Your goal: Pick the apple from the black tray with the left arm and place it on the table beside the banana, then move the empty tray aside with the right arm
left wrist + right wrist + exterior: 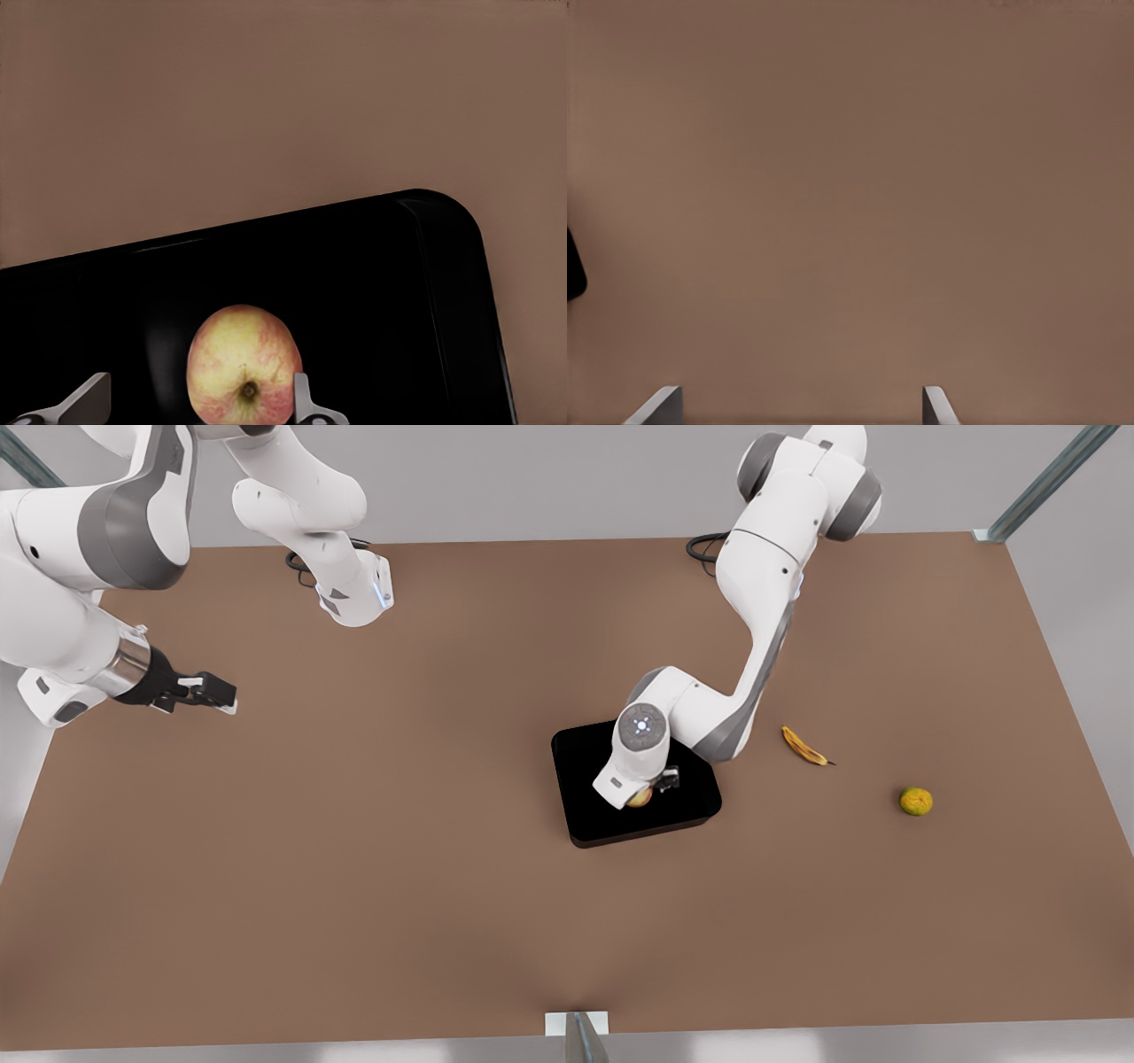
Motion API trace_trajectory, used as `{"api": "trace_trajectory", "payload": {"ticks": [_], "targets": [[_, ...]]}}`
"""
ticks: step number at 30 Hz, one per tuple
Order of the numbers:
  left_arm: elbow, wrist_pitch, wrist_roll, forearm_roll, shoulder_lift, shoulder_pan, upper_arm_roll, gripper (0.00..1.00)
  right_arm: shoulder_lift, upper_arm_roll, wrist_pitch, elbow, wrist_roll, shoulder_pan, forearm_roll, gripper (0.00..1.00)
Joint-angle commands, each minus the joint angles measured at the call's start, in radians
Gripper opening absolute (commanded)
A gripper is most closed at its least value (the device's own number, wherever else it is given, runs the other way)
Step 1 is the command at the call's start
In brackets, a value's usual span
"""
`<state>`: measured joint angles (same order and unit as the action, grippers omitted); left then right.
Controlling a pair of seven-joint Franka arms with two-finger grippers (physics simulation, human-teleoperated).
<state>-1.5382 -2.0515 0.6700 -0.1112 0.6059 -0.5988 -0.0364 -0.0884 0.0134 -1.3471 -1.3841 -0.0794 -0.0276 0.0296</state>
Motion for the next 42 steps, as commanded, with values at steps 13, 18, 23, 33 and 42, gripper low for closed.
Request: {"api": "trace_trajectory", "payload": {"ticks": [13, 18, 23, 33, 42], "targets": [[-0.192, -0.249, 0.392, -0.073, -0.028, -0.033, -0.007, 1.00, 0.001, -0.006, -0.003, 0.000, -0.005, 0.012, -0.002, 1.00], [-0.209, -0.257, 0.382, -0.111, -0.012, -0.030, -0.005, 1.00, -0.001, -0.006, -0.003, 0.000, -0.005, 0.012, -0.002, 1.00], [-0.263, -0.309, 0.370, -0.137, -0.025, -0.022, -0.002, 1.00, -0.001, -0.007, -0.003, 0.000, -0.005, 0.012, -0.002, 1.00], [-0.264, -0.349, 0.376, -0.134, 0.026, -0.018, 0.000, 1.00, -0.002, -0.007, -0.003, 0.000, -0.007, 0.012, -0.003, 1.00], [-0.260, -0.349, 0.378, -0.134, 0.040, -0.018, 0.000, 0.79, -0.002, -0.007, -0.003, 0.000, -0.007, 0.012, -0.005, 1.00]]}}
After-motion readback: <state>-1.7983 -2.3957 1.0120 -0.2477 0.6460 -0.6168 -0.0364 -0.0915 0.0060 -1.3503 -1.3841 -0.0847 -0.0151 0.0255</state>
